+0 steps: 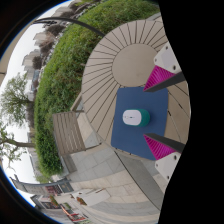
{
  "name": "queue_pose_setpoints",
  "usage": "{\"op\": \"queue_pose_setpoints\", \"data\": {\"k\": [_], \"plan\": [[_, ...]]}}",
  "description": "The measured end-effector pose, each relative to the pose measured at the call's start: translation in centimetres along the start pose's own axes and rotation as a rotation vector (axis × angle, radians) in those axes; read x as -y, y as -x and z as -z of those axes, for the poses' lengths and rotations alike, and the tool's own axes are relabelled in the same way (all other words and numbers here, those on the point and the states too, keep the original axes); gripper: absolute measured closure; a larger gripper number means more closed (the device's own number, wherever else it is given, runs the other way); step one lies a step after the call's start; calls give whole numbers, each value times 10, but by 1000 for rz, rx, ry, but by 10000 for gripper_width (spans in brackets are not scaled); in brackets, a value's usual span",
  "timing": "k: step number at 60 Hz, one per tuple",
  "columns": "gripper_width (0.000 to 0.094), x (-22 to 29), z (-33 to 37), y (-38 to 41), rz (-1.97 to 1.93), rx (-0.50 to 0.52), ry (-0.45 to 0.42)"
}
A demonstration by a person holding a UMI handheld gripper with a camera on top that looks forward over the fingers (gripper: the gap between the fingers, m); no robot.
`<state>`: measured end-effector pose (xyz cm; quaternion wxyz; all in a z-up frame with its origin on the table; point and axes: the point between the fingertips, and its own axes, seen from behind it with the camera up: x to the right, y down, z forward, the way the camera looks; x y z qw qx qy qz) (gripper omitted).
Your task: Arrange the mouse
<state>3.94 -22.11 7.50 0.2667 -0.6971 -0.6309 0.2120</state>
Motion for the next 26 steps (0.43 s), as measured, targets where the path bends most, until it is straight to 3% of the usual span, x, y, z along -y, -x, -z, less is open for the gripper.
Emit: {"op": "queue_pose_setpoints", "data": {"k": [6,14,26], "plan": [[85,-9,60,-1,14,29,35],[85,2,119,-22,52,-19,-24],[85,-18,134,-46,1,-71,-48]]}}
